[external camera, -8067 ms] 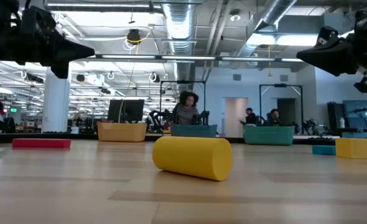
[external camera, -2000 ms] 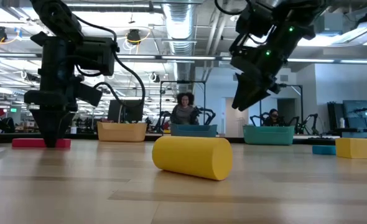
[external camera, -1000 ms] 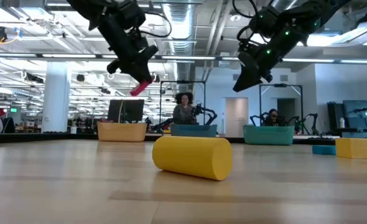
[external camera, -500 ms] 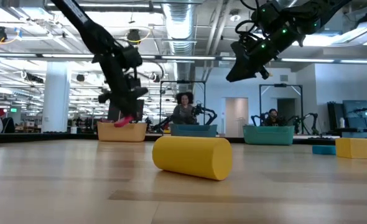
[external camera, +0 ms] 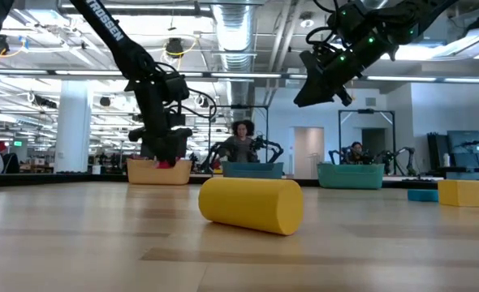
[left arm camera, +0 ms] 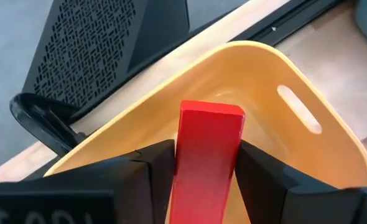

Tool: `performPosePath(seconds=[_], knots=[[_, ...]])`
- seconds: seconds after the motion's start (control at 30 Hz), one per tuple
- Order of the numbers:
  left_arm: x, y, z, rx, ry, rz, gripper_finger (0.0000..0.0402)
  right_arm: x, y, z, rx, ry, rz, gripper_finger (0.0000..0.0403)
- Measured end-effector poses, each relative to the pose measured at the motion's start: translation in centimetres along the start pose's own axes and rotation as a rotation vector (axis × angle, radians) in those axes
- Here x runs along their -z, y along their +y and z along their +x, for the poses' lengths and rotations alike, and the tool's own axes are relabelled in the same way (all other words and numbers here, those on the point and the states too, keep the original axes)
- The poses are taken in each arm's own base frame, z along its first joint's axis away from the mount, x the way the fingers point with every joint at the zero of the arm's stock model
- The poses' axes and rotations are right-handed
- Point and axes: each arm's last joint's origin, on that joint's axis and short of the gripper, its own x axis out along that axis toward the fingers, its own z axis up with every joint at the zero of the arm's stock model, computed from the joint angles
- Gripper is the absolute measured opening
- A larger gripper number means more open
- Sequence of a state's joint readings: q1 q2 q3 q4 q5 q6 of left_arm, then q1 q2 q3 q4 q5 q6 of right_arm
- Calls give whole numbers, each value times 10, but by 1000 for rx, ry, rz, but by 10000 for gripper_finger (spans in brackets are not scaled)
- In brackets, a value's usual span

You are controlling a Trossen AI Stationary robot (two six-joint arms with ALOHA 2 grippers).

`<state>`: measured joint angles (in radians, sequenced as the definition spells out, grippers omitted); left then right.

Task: Sort & place blocks by color
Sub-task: Put the top left red block into the yellow container, then put the right red block into the yellow container

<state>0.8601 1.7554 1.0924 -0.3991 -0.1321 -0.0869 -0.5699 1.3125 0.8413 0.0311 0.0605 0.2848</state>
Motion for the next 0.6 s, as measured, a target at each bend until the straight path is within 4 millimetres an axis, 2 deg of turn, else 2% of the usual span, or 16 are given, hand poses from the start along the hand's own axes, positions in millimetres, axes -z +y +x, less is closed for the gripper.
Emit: performPosePath(seconds=[0.3,0.43,0.6], knots=[[1,1,-5,47,12,22,185,1,2,0,-14,4,30,97],[-2,1,-20,85,13,25,186,1,6,0,-27,4,51,98],[-14,6,-55,62,-47,55,182,3,12,-1,-48,3,49,98]])
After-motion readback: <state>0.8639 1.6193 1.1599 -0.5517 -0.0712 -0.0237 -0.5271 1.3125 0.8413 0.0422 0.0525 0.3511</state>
